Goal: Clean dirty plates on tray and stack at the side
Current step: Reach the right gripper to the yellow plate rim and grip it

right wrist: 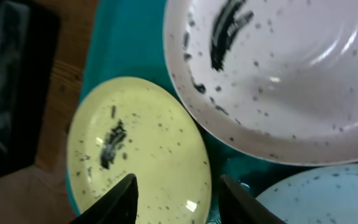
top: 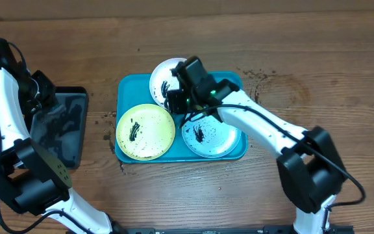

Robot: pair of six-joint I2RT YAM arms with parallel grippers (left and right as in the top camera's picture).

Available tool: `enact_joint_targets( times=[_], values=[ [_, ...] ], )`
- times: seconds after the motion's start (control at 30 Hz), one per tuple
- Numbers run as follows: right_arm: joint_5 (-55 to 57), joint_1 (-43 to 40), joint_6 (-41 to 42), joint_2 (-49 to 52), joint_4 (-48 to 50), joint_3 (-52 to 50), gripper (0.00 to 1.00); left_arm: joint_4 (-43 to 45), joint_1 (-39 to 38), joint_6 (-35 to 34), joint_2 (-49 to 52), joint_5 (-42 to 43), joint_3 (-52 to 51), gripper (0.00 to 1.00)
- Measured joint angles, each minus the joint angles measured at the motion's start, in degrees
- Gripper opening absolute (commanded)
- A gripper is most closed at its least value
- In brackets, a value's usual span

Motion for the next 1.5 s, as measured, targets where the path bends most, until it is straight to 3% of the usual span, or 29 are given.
enact_joint_targets(
  times=[0.3,0.93,1.13,1.37,1.5],
  values=[
    [1.88,0.70,3.15,4.42,-4.44,-0.02,0.42,-0.24,0.00,0.98,0.00,0.70,0.00,0.04],
    [5.35,4.87,3.04,7.06,-1.79,-0.02,0.40,-0.52,-0.87,1.25,0.00,0.92,0.00,0.04],
    [6.05,4.76,2.78,8.61,-1.55,-0.02,0.15,-1.07,-0.87,1.46,0.00,0.92,0.00,0.04],
    [6.60,4.74,2.78,9.09,-1.44,-0.02,0.04,-0.37,-0.87,2.29,0.00,-0.70,0.00,0.04],
    [6.78,4.72,2.60,9.09,-0.96,-0.02,0.04,-1.07,-0.87,2.56,0.00,-0.31,0.00,0.04]
  ],
)
